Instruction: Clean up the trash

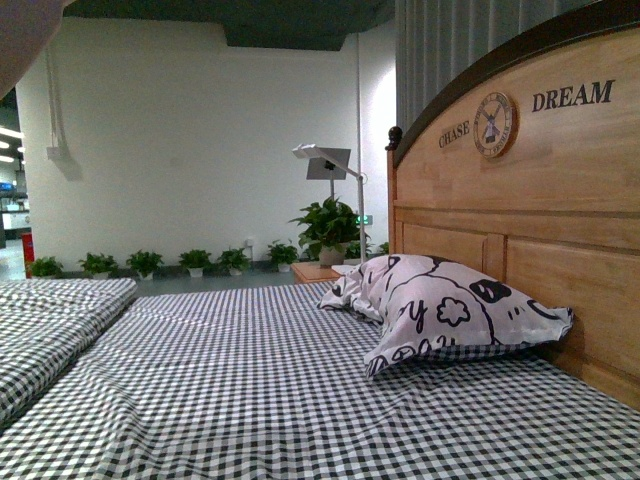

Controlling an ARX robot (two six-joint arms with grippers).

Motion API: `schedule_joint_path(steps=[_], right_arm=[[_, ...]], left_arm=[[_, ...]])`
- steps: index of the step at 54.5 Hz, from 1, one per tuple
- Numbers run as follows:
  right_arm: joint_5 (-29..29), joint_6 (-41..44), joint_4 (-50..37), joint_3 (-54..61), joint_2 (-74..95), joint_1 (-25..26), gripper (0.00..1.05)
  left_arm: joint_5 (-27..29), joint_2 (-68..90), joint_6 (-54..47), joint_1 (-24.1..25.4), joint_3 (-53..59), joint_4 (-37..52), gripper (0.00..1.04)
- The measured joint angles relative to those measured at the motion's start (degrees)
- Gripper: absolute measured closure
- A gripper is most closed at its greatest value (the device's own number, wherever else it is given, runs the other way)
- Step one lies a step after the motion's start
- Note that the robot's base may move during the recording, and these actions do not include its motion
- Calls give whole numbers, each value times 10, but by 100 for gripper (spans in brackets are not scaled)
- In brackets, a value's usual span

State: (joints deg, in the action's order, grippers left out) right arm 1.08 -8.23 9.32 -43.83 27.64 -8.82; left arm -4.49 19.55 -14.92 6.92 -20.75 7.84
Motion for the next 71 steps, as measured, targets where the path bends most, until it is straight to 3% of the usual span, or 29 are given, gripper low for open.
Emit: schedule_joint_path(steps=[12,71], right_arm=[[-30,0,18,0,0,-2,84],[-30,0,18,0,0,-2,84]], left_arm=[[-1,-1,9,0,4,0,78],[-1,-1,11,0,4,0,78]])
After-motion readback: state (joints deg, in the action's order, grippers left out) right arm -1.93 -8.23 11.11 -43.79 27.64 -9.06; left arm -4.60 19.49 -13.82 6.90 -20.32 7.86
